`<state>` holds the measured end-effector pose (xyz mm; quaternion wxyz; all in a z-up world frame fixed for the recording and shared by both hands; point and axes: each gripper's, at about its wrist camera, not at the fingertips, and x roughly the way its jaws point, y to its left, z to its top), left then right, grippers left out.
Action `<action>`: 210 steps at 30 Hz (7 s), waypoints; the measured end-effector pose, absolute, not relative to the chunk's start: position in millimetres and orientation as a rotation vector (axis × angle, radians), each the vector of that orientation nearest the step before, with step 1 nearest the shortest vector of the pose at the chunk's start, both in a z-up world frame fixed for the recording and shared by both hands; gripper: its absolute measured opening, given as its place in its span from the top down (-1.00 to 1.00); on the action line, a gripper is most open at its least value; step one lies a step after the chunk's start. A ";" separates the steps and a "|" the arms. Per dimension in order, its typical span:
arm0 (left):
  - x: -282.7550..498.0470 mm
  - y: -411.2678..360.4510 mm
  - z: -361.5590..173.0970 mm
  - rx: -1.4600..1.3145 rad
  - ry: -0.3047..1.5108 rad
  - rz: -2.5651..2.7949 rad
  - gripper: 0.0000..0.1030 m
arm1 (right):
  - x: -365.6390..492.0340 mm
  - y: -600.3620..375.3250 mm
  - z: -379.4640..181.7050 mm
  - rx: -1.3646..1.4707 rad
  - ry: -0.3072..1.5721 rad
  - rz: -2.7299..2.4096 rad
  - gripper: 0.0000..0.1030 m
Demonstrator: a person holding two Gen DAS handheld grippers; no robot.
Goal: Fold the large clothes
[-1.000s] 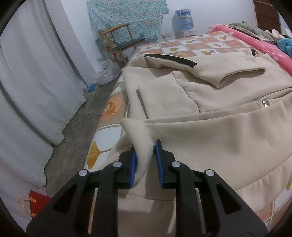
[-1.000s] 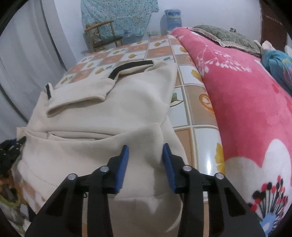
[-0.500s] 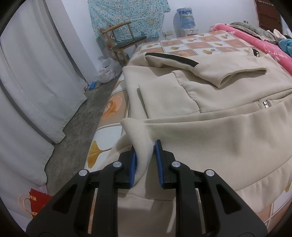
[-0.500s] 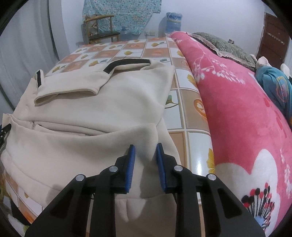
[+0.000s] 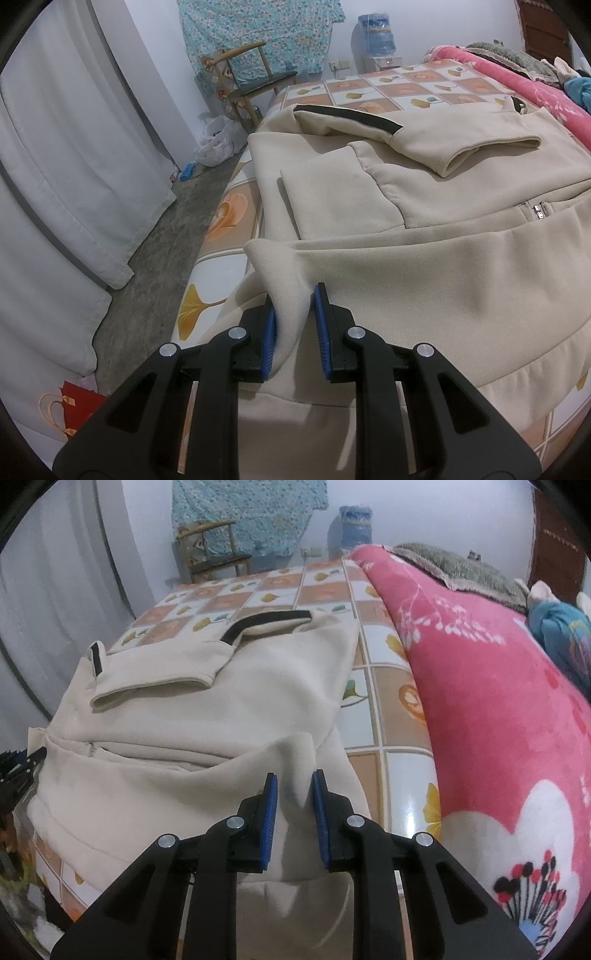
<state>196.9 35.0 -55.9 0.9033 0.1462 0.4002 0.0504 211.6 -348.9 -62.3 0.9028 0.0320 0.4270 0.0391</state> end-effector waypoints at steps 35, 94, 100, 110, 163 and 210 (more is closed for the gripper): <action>142.1 84.9 104.7 -0.006 0.328 -0.099 0.91 | 178.4 -329.7 93.3 -0.020 0.386 0.007 0.90; 120.9 11.3 41.9 -0.055 0.739 -0.024 -0.84 | 120.1 -237.8 18.8 0.037 0.649 0.009 -0.87; 112.7 -6.1 47.5 0.025 0.708 0.024 -0.84 | 115.1 -236.4 20.8 0.041 0.640 -0.013 -0.87; 119.0 -22.9 36.7 0.059 0.730 0.087 -0.84 | 127.6 -234.6 8.2 0.057 0.709 -0.017 -0.87; 140.3 -39.5 8.8 0.009 0.858 0.064 -0.84 | 142.9 -236.4 -10.6 0.043 0.774 -0.003 -0.87; 140.2 -34.4 7.5 0.036 0.856 0.073 -0.84 | 141.1 -228.3 -13.7 0.026 0.803 0.023 -0.87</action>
